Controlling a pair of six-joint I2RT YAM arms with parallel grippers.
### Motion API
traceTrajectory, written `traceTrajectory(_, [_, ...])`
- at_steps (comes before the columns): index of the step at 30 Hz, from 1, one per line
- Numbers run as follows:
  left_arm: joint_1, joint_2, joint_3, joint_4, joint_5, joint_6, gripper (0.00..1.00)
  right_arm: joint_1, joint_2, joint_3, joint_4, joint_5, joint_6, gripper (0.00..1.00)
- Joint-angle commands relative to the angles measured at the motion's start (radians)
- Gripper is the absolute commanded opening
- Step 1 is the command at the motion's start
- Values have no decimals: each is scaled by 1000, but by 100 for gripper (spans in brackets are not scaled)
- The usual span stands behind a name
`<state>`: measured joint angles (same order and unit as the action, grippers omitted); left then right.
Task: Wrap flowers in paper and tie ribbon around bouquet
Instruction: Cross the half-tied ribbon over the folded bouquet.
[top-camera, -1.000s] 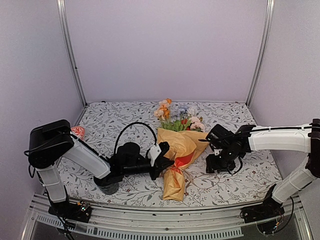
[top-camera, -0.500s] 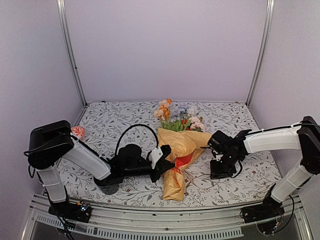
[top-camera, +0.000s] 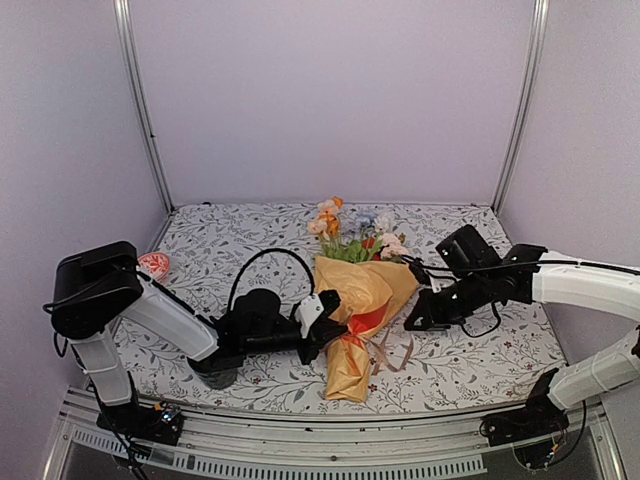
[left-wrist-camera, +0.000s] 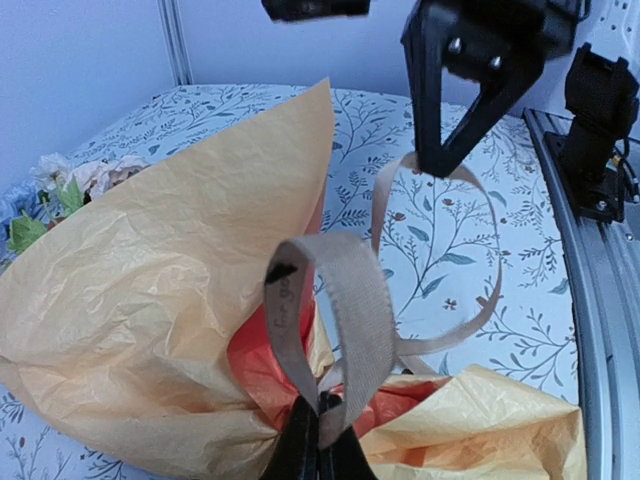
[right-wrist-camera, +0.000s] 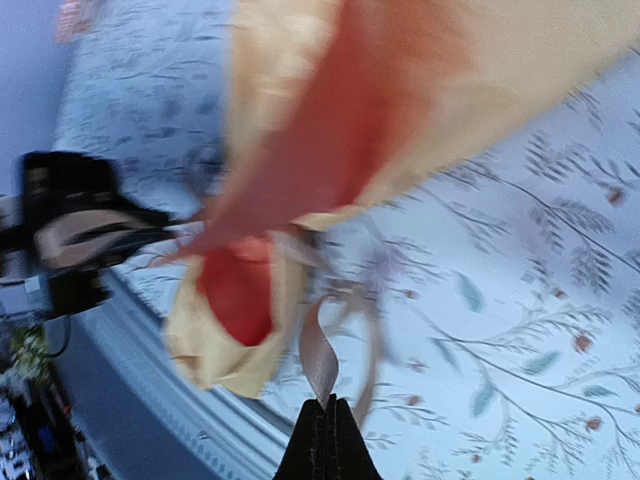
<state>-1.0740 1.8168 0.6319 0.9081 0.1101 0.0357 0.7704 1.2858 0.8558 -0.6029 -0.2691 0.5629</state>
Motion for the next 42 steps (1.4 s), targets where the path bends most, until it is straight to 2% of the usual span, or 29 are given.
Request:
traceTrajectory(1, [-18, -23, -31, 55, -12, 5, 0, 85, -28, 142, 240, -312, -107, 0])
traceTrajectory(3, [-21, -26, -39, 63, -15, -1, 0, 94, 2, 209, 301, -338, -124, 0])
traceTrajectory(5, [-23, -28, -50, 77, -18, -7, 0, 92, 64, 292, 323, -275, -111, 0])
traceTrajectory(11, [-38, -41, -69, 97, -47, -13, 0, 81, 338, 575, 234, -29, -144, 0])
traceTrajectory(14, [-48, -44, -80, 111, -66, -14, 0, 82, 465, 716, 187, 26, -183, 0])
traceTrajectory(20, [-66, -37, -79, 114, -78, -9, 0, 94, 644, 882, 207, -121, -196, 0])
traceTrajectory(25, [-68, -29, -73, 118, -78, -10, 0, 139, 710, 899, 239, -212, -175, 1])
traceTrajectory(26, [-68, -27, -73, 119, -76, -11, 0, 142, 710, 892, 236, -217, -177, 7])
traceTrajectory(30, [-68, -21, -76, 119, -69, -11, 0, 142, 673, 847, 222, -206, -189, 42])
traceTrajectory(34, [-68, -13, -73, 122, -70, -14, 0, 142, 632, 838, 179, -159, -216, 67])
traceTrajectory(36, [-68, -11, -70, 122, -66, -16, 0, 140, 609, 837, 153, -119, -230, 74])
traceTrajectory(42, [-63, -14, -73, 127, -64, -35, 0, 113, 464, 719, 156, -48, -221, 74])
